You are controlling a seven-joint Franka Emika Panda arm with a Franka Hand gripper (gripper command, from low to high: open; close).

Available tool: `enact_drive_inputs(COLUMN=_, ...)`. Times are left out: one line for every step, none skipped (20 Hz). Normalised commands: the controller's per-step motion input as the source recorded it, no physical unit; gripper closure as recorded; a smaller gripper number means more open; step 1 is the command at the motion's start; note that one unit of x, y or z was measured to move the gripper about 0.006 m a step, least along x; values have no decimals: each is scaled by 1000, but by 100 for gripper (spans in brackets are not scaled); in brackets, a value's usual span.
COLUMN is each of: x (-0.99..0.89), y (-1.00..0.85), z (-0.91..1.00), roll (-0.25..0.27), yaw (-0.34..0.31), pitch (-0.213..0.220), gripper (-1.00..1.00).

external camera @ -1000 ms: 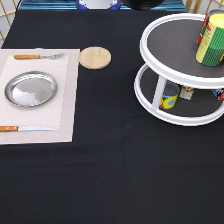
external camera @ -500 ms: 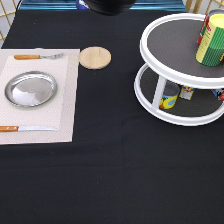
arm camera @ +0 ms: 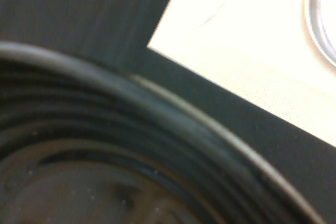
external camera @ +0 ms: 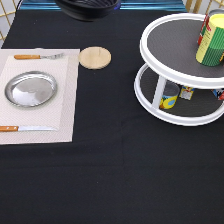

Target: Pick up the bowl from the lazy Susan and put bowl on the plate

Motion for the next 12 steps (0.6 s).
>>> enact_drive_inputs(x=-123, y=-163, z=-594, roll=-24, yaw=-336, pitch=-30, gripper=100)
enact_drive_inputs(x=-177, y=-189, z=-634, roll=-34, yaw=-315, pitch=-41, gripper=100)
enact_drive_inputs(x=-183, y=-263, z=-643, roll=-45, yaw=-279, pitch=-36, gripper=100)
enact_drive_inputs(x=-169, y=-329, z=-614, roll=-48, yaw=-251, pitch=-15, gripper=100)
enact_drive_inputs(x=-169, y=-360, z=-646, roll=-54, yaw=-238, pitch=-21, gripper=100)
enact_drive_inputs(x=-151, y=-417, z=-651, roll=-56, yaw=-219, pitch=-19, gripper=100)
enact_drive_inputs(x=-140, y=-483, z=-669, roll=-48, yaw=-197, pitch=-18, gripper=100)
enact_drive_inputs(x=-123, y=-529, z=-646, roll=-45, yaw=-181, pitch=-4, gripper=100)
enact_drive_inputs(x=-106, y=-600, z=-620, roll=-41, yaw=-155, pitch=0, gripper=100)
enact_drive_inputs(x=-89, y=-649, z=-603, roll=-40, yaw=-138, pitch=0, gripper=100)
enact_drive_inputs(x=-83, y=-686, z=-583, roll=-28, yaw=-125, pitch=0, gripper=100)
enact_drive_inputs(x=-97, y=-711, z=-577, roll=-22, yaw=-114, pitch=0, gripper=100)
